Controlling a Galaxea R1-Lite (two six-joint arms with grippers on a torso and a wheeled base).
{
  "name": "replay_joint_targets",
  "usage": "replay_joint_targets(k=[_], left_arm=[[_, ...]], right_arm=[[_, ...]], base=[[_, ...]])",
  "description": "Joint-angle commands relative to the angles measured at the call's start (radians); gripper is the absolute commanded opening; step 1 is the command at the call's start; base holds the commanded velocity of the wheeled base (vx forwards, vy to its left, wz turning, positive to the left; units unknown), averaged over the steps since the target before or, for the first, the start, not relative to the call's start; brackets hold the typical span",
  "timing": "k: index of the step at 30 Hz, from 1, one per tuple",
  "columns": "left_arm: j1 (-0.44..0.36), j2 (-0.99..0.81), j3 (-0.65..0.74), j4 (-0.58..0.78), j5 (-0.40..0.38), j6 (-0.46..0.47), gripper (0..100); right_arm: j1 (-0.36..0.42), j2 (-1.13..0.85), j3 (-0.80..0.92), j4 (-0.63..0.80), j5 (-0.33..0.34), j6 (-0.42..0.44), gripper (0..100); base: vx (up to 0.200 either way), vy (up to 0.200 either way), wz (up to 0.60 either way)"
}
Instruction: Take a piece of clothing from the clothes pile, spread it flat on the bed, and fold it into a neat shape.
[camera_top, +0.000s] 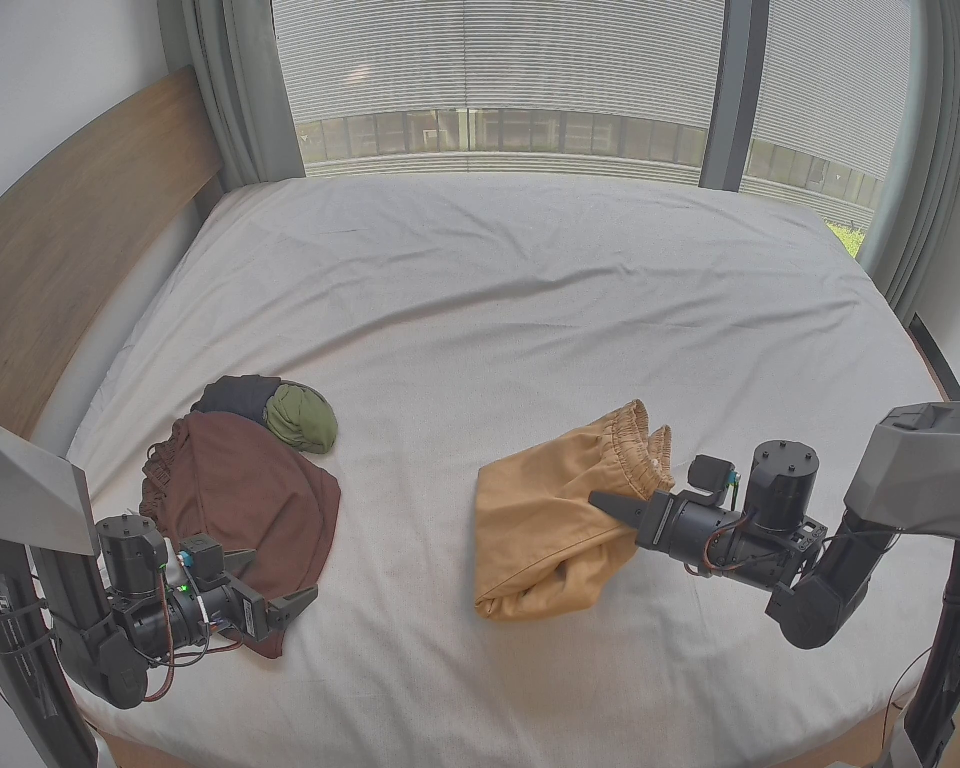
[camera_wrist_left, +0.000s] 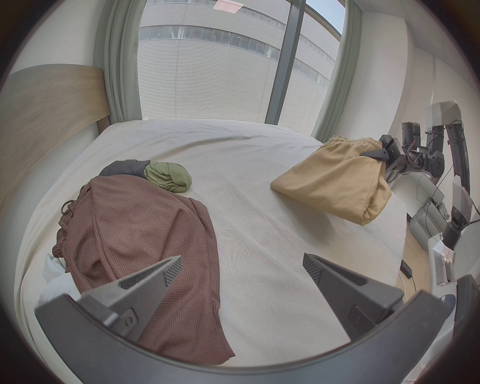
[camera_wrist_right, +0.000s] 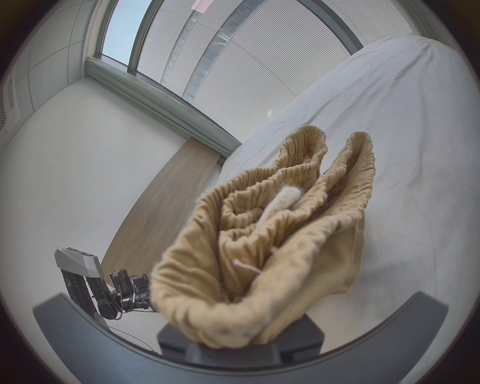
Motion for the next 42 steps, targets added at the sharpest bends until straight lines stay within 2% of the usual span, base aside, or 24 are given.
replay_joint_targets(k=[1, 12, 34, 42], left_arm=[[0.001, 0.001, 0.0, -0.001, 0.0, 0.0, 100], [0.001, 0.0, -0.001, -0.001, 0.0, 0.0, 100], [0.001, -0.002, -0.003, -0.001, 0.0, 0.0, 100], [0.001, 0.0, -0.004, -0.001, 0.0, 0.0, 100]], right_arm=[[-0.008, -0.067, -0.078, 0.069, 0.0, 0.0, 0], [-0.009, -0.133, -0.294, 0.336, 0.002, 0.0, 0], [-0.032, -0.125, -0.51, 0.52, 0.002, 0.0, 0], [-0.049, -0.062, -0.645, 0.604, 0.002, -0.002, 0]], base=[[0.0, 0.0, 0.0], [0.0, 0.0, 0.0], [0.0, 0.0, 0.0], [0.0, 0.0, 0.0]])
